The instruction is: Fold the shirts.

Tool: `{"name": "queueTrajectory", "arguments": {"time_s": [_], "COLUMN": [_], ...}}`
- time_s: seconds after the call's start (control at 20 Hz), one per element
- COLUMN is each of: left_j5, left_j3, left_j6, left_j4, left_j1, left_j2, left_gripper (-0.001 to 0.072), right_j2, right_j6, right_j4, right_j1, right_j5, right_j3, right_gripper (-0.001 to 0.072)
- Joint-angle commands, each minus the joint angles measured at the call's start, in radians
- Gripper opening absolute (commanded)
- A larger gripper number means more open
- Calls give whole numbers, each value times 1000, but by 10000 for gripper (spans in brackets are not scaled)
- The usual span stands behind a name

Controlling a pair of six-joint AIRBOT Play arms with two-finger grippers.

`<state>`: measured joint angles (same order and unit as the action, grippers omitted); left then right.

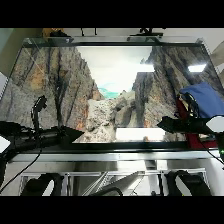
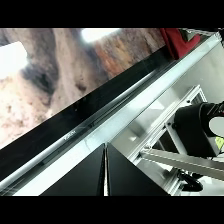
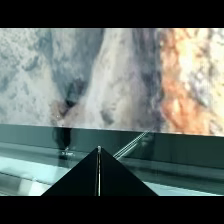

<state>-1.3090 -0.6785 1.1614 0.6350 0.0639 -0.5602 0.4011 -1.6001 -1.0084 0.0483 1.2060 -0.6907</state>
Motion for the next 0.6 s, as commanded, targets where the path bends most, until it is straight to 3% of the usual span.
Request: {"name": "queueTrajectory", "arguments": {"time_s": [0.0, 0.55], "left_j5": [0, 0], "left_j3": [0, 0], "left_j6": [0, 0], "left_j4": [0, 0], "left_j1": [1, 1], "left_j2": [1, 1], "left_gripper": [13, 14], "right_j2": [3, 3], "right_j6": [0, 0], "right_j4": [0, 19], "right_j1": [-1, -1], "right_j5": [-13, -13], "right_j3": [1, 1], "right_gripper": [20, 19]}}
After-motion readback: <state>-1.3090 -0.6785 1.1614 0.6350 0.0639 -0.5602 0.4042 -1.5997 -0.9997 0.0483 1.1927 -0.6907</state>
